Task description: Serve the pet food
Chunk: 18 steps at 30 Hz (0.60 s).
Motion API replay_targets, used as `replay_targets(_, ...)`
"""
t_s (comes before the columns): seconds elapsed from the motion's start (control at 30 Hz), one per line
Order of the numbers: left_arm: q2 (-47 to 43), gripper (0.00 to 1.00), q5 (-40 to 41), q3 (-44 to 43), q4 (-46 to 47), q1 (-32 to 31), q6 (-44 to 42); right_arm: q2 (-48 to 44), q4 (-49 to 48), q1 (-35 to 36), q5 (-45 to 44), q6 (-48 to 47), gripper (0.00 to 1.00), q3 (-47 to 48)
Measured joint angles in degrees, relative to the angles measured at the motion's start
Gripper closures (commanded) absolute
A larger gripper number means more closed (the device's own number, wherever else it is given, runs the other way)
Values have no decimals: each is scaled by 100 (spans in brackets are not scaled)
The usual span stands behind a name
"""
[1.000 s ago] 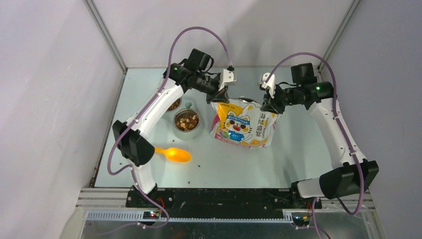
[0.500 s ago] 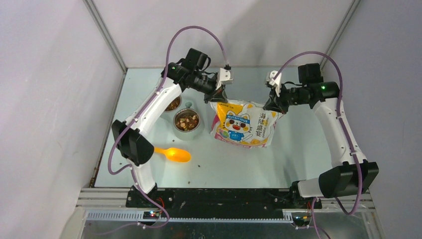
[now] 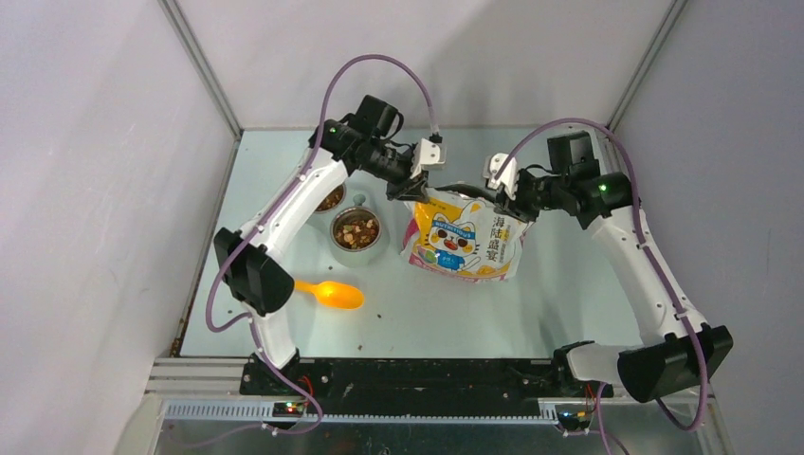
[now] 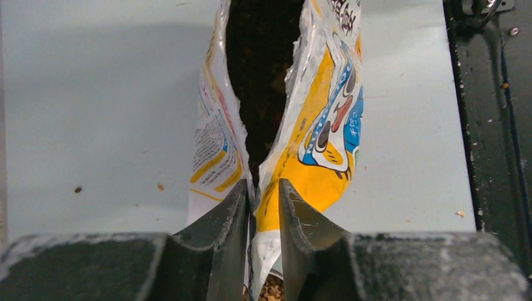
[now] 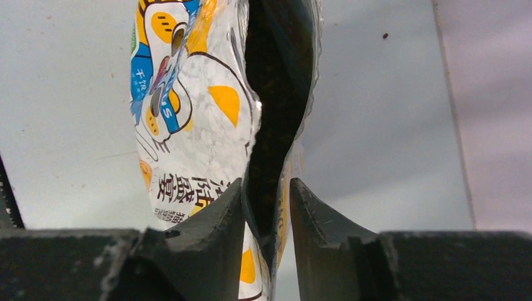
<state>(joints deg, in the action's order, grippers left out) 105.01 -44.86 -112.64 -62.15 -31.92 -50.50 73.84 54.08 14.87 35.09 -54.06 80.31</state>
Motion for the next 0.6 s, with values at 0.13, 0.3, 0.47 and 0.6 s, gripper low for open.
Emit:
replay_targets(0.13,2,84,120,2,66,-131,-149,-50,-131,103,-229,-63,80,-48)
replay_targets(0.3,2,100,254,4,144,-151,-205,-68,-131,142,-348,-170,100,-59)
replay_targets(0.47,-15,100,332,61,197,-92,-149,-76,0,9,-240,-236,100,-42)
replay_targets(0.6,-199,100,313,444,586,-66,4,52,291,-289,282,-190,100,129)
